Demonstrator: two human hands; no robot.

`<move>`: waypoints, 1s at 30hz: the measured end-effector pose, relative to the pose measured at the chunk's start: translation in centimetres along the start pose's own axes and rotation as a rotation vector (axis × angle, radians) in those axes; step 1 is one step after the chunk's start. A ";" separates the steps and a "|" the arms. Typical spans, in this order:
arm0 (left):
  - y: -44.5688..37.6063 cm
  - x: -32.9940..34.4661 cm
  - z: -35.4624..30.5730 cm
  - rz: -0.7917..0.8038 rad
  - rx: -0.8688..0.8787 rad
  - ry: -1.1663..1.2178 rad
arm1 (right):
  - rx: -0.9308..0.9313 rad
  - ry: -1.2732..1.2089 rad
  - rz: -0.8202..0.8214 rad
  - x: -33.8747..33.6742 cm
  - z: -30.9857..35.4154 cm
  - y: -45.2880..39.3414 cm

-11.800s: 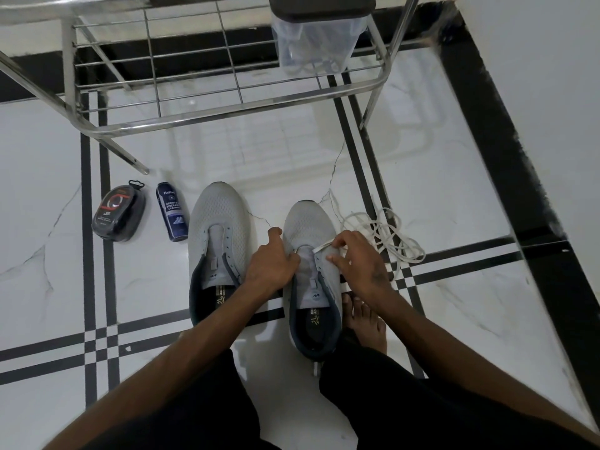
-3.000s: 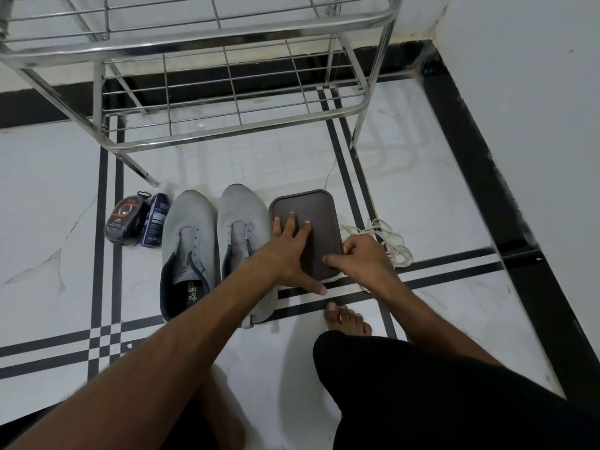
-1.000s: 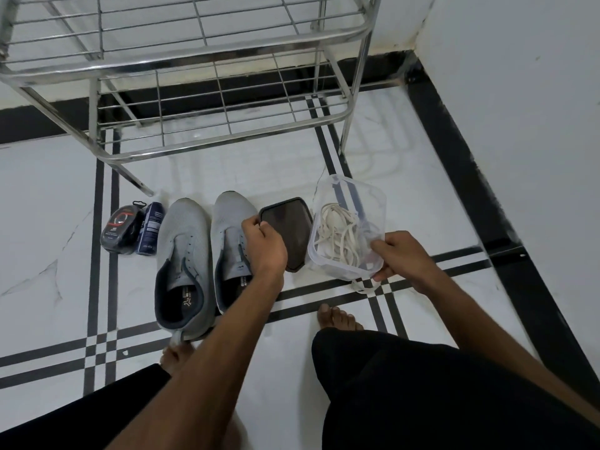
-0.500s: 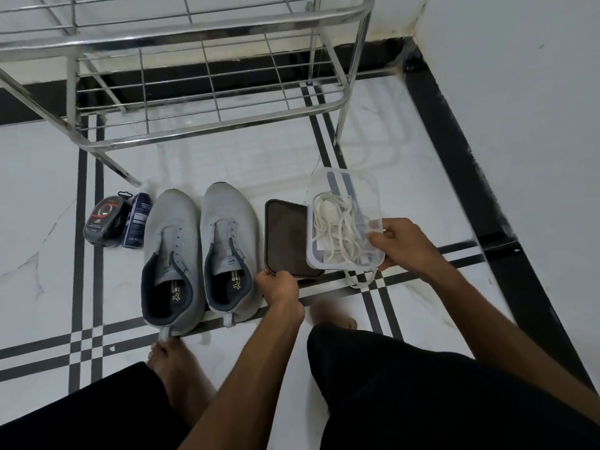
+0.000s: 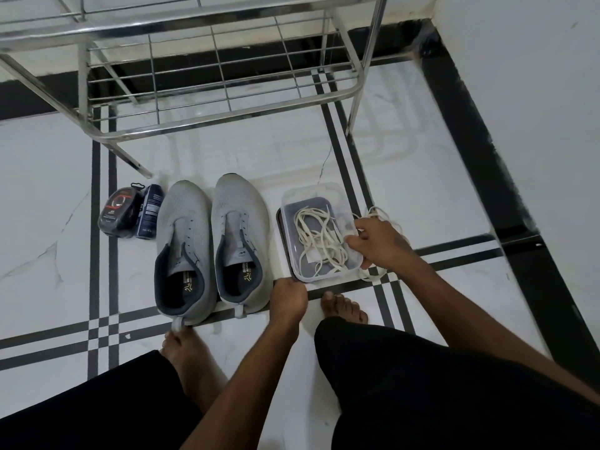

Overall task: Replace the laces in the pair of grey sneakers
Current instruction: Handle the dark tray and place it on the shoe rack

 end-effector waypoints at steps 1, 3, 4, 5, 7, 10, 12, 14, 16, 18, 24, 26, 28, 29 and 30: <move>0.4 -0.6 -0.5 -0.072 0.068 -0.063 | -0.001 0.003 -0.005 0.2 0.0 0.0; 1.9 -1.6 -1.9 -0.169 0.260 -0.151 | 0.016 -0.016 -0.016 0.4 0.0 -0.1; 2.7 -2.1 -2.8 -0.219 0.352 -0.151 | 0.027 -0.031 -0.022 0.6 0.1 -0.1; 3.2 -2.6 -3.7 -0.279 0.440 -0.162 | 0.028 0.013 -0.051 0.6 0.4 0.0; 3.9 -3.3 -5.4 -0.384 0.576 -0.227 | -0.085 0.284 -0.218 -0.1 2.0 0.1; 3.3 -3.8 -8.1 -0.393 0.620 -0.266 | -0.408 0.427 -0.368 0.5 6.1 -0.3; 2.5 -4.0 -9.8 -0.357 0.640 -0.294 | -0.433 0.425 -0.174 2.5 7.1 -2.2; 1.4 -3.8 -11.2 -0.307 0.647 -0.390 | -0.347 0.520 0.080 4.7 6.7 -3.8; 0.2 -3.2 -12.1 -0.211 0.611 -0.549 | -0.242 0.620 0.256 6.2 5.7 -4.6; -0.8 -2.6 -12.3 -0.111 0.546 -0.660 | -0.232 0.744 0.313 7.3 5.7 -5.2; -1.0 -3.0 -12.3 -0.082 0.500 -0.710 | -0.207 0.587 0.373 9.0 5.9 -5.9; -0.9 -3.4 -12.0 -0.087 0.494 -0.728 | -0.255 0.499 0.310 8.5 5.9 -5.1; -0.8 -3.6 -11.8 -0.086 0.485 -0.738 | -0.316 0.393 0.229 7.5 6.4 -4.3; -0.7 -3.6 -11.6 -0.086 0.483 -0.738 | -0.336 0.343 0.198 6.8 6.7 -4.0; -0.6 -3.7 -11.4 -0.089 0.484 -0.740 | -0.347 0.305 0.171 6.0 7.3 -3.7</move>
Point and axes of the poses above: each hand's wrist, its own y-axis away from the middle knuckle, its own x-axis out of the palm, z = x × y, the point moved 6 cm from there along -y, towards the middle knuckle, and after that the axes turned 13 degrees about -x, right-handed, at the moved point
